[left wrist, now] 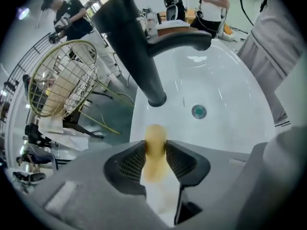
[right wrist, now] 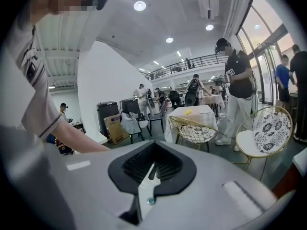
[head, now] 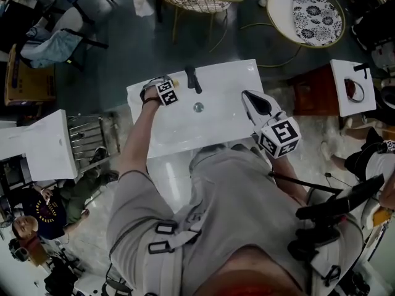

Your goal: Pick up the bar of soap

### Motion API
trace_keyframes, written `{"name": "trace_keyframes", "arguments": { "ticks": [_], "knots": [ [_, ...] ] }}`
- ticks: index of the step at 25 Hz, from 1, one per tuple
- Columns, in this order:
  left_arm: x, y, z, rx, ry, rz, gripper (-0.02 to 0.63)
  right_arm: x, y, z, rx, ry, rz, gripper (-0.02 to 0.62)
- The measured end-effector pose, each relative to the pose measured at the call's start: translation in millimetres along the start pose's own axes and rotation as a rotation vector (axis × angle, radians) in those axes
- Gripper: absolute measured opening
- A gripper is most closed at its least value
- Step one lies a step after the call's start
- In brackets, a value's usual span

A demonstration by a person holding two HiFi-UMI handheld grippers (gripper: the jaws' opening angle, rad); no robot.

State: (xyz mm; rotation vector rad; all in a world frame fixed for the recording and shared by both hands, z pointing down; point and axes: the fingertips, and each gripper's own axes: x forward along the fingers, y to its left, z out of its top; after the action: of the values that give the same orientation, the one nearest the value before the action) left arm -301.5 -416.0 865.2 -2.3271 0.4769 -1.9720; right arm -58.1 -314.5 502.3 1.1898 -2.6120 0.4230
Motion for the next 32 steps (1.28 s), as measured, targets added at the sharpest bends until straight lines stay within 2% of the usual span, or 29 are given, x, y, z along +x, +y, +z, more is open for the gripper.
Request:
{"name": "trace_keyframes", "arguments": {
  "ticks": [3, 5, 8, 10, 12, 15, 18, 20, 22, 26, 32],
  "knots": [
    [10.9, 2.0, 2.6, 0.031, 0.041, 0.027, 0.149, -0.7, 0.0, -2.6, 0.002, 0.006, 0.0, 0.003],
    [25.3, -2.6, -4.9, 0.041, 0.089, 0.0, 0.199, -0.6, -1.9, -5.1, 0.003, 0.01, -0.004, 0.003],
    [33.8, -6.7, -11.6, 0.051, 0.118, -0.023, 0.209, -5.6, -6.4, -7.6, 0.007, 0.003, -0.024, 0.003],
    [32.4, -5.5, -11.3, 0.0, 0.086, -0.02, 0.199, -11.5, -13.5, -8.2, 0.012, 0.001, -0.042, 0.003],
    [28.4, -6.4, -12.6, -0.109, 0.037, -0.04, 0.192, -16.8, -18.9, -8.6, 0.021, 0.0, -0.054, 0.003],
    [17.6, -2.6, -12.0, -0.358, -0.085, -0.072, 0.19, -22.7, -23.3, -8.5, 0.028, -0.006, -0.059, 0.003],
    [-7.6, 9.8, 0.7, -0.647, -0.289, -0.059, 0.181, -25.4, -24.3, -8.2, 0.029, -0.012, -0.055, 0.003],
    [-25.2, 13.3, 11.0, -0.779, -0.41, -0.037, 0.176, -25.3, -23.6, -8.1, 0.029, -0.014, -0.046, 0.003],
    [-38.1, 13.0, 16.5, -0.845, -0.48, 0.0, 0.173, -23.9, -22.4, -7.1, 0.027, -0.017, -0.031, 0.003],
    [-66.8, 14.0, 32.4, -0.918, -0.62, 0.08, 0.172, -20.2, -16.2, -2.1, 0.01, -0.027, 0.003, 0.003],
    [-162.9, 20.5, 46.8, -1.026, -0.942, 0.257, 0.17, -14.2, 6.1, 18.2, -0.019, -0.073, 0.059, 0.003]
  ]
}}
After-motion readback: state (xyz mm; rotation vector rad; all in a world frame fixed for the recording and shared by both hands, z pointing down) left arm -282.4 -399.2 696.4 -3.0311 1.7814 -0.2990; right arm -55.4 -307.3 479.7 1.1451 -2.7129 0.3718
